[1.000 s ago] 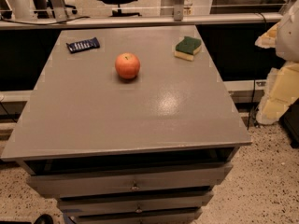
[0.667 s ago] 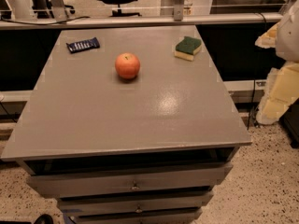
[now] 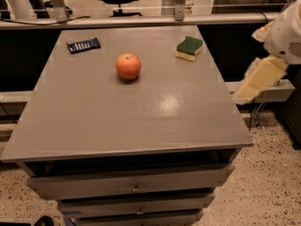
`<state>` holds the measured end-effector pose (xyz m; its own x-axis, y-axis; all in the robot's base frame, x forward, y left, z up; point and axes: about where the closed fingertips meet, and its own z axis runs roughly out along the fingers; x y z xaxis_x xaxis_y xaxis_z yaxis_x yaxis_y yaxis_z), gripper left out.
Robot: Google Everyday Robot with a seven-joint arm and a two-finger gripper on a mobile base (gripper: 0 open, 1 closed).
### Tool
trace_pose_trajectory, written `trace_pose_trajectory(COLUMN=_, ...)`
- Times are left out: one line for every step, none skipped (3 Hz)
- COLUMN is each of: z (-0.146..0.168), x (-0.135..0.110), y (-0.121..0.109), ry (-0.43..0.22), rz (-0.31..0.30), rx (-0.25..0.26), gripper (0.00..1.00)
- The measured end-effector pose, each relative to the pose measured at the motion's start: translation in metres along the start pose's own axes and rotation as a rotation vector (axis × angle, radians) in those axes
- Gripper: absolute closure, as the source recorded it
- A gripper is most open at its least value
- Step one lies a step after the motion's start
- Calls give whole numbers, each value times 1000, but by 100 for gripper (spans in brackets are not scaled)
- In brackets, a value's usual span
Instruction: Pick sponge
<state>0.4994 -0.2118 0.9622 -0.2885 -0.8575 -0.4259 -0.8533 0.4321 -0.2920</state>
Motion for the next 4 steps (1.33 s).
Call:
trace_pose_trajectory(z=51, x=-23, y=-51, ry=-163, rz=115, rx=34, gripper=0)
trace_pose_trajectory(z=103, x=-48, y=-98, ry=-312, rz=231, rx=26, gripper=0)
trace_pose_trajectory(z=151, x=-69, y=-137, ry=-417, rz=294, rx=17, gripper=0)
trace_pose_trajectory(z=196, x=-78, y=-164, ry=-480, rz=325, rx=11, gripper=0)
